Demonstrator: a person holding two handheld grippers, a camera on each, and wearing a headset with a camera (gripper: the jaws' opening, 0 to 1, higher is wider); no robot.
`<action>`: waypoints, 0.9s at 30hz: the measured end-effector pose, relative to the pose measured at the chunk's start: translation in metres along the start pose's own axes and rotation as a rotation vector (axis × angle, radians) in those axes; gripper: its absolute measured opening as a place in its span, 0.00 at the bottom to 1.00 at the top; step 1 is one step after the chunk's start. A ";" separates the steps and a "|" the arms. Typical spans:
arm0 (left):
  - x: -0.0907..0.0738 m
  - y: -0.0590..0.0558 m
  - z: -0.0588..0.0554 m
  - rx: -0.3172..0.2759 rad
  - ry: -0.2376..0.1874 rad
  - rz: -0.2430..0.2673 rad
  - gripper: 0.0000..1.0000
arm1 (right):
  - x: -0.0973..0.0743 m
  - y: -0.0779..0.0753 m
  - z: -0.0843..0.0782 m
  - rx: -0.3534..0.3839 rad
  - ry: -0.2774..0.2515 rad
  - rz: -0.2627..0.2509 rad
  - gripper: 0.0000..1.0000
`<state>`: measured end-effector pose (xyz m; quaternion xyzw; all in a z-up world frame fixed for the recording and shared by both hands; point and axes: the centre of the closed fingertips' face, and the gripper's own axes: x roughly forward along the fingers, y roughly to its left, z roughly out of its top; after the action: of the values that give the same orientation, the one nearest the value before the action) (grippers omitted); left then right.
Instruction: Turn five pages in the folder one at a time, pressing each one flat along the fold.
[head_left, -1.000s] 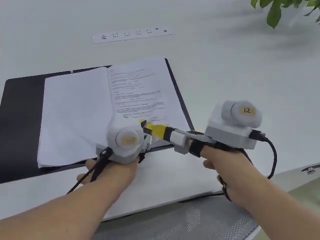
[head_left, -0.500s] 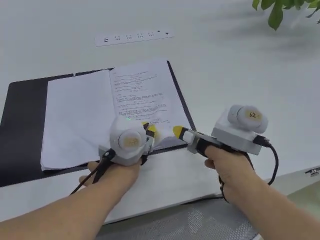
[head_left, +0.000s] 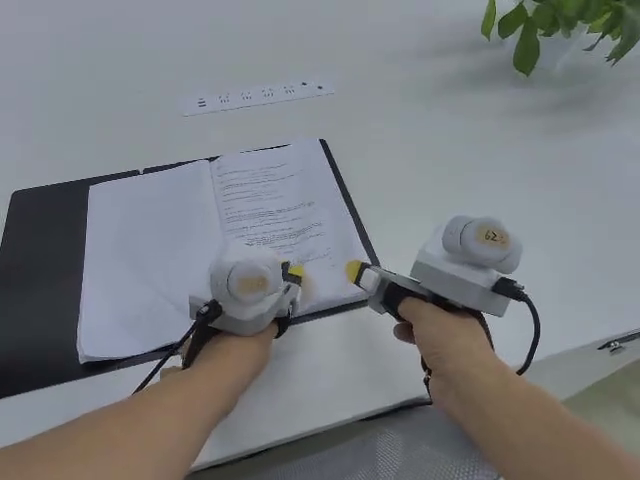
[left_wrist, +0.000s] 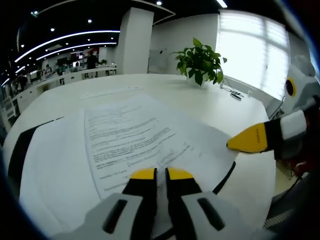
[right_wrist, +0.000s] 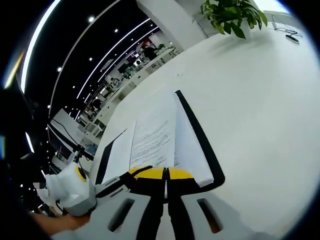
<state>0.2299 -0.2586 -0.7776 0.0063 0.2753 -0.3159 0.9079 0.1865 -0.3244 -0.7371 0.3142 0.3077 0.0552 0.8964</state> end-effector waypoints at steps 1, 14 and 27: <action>-0.006 0.003 -0.002 0.034 0.021 0.001 0.06 | -0.002 0.003 0.002 0.002 -0.011 0.005 0.00; -0.090 0.041 0.025 0.101 -0.075 0.012 0.22 | -0.016 0.060 0.015 0.042 -0.097 0.101 0.00; -0.160 0.095 0.051 0.064 -0.195 0.099 0.25 | -0.015 0.137 0.013 0.004 -0.119 0.219 0.00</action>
<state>0.2058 -0.1008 -0.6691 0.0180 0.1747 -0.2785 0.9443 0.1952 -0.2262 -0.6395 0.3503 0.2179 0.1333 0.9011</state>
